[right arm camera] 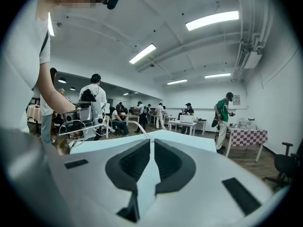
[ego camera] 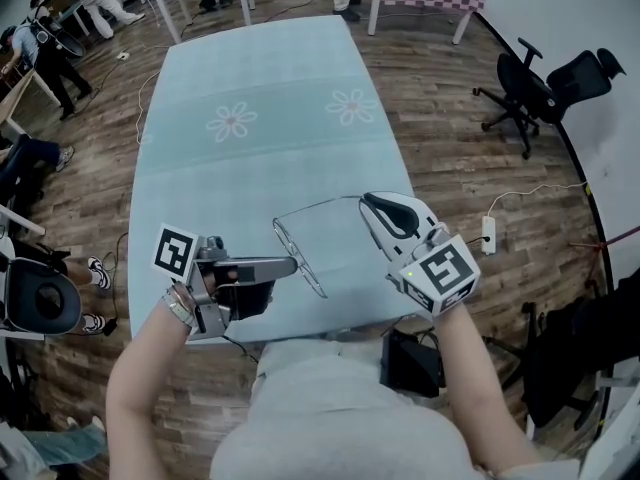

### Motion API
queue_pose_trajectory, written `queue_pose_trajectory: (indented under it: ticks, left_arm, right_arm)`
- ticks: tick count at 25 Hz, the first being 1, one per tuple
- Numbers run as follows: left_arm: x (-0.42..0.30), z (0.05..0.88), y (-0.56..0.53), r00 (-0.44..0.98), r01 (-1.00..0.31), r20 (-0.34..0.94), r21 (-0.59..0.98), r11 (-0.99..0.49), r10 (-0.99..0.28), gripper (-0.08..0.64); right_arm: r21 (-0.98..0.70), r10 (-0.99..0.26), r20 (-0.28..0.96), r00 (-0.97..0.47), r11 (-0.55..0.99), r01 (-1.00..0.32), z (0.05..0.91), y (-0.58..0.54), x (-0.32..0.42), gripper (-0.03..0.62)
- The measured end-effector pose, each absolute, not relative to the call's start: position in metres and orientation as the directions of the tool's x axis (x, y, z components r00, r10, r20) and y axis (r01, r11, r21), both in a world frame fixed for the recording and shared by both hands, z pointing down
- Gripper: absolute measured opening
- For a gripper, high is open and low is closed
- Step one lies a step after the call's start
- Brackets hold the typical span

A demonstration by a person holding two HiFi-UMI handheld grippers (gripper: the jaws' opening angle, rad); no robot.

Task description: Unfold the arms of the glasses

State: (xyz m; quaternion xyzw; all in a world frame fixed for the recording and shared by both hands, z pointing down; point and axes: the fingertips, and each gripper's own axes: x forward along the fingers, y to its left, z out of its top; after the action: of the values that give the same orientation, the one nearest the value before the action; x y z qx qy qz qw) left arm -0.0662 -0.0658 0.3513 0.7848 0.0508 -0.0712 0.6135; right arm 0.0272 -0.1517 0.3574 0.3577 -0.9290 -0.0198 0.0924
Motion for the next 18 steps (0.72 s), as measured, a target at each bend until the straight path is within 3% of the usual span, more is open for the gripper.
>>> queue_pose_trajectory:
  ticks: [18]
  left_arm:
    - [-0.0604, 0.3554, -0.0644, 0.987, 0.158, -0.161, 0.956, -0.247, 0.01, 0.009]
  right_arm:
    - [0.091, -0.672, 0.146, -0.726, 0.74, -0.666, 0.3568, -0.1577, 0.0325, 0.02]
